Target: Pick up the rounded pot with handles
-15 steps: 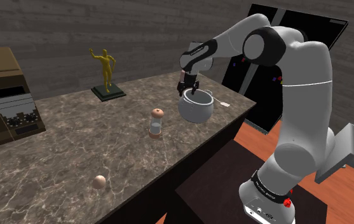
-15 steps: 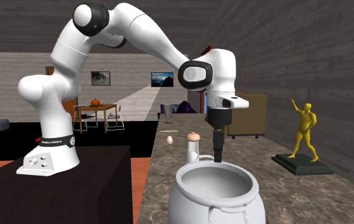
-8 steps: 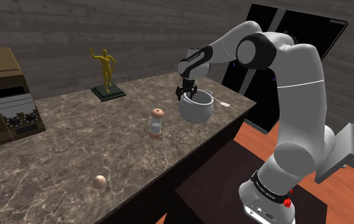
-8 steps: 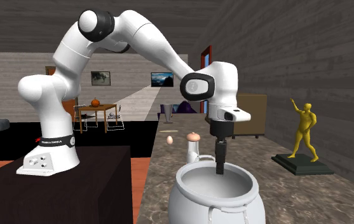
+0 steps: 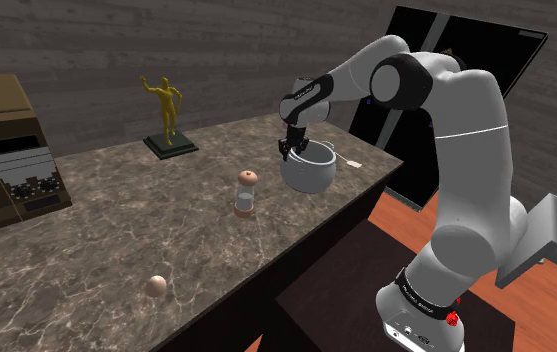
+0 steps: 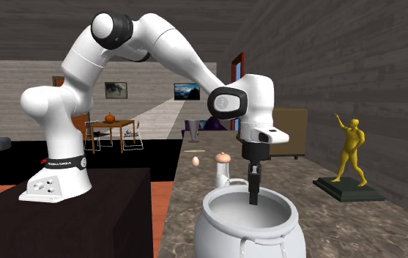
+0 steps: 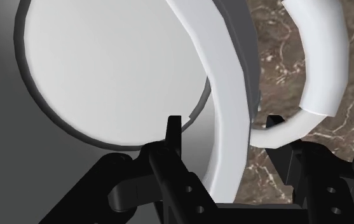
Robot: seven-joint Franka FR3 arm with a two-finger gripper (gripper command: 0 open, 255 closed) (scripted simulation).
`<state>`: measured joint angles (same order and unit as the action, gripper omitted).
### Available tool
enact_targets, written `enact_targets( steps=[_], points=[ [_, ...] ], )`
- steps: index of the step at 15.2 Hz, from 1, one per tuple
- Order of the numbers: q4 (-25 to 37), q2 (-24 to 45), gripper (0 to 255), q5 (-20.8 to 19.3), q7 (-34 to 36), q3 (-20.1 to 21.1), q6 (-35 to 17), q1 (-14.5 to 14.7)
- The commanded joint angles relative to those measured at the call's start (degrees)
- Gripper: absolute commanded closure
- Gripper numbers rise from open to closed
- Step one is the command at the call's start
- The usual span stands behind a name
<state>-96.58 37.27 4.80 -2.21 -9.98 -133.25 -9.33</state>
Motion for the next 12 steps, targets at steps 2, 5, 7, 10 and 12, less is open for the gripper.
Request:
enact_targets(
  steps=[2,5,7,10,12],
  points=[
    [-0.1,0.0,255,0.0,0.0,0.0,-0.1,0.0],
    [0.0,-0.5,255,-0.1,0.0,-0.1,0.5,0.0],
    [0.0,-1.5,255,-0.3,0.1,-0.2,1.5,0.1],
    [0.2,-2.9,255,-0.5,0.1,-0.4,3.1,0.3],
    [0.4,-3.8,255,-0.6,0.2,-0.5,4.2,0.4]
  ],
)
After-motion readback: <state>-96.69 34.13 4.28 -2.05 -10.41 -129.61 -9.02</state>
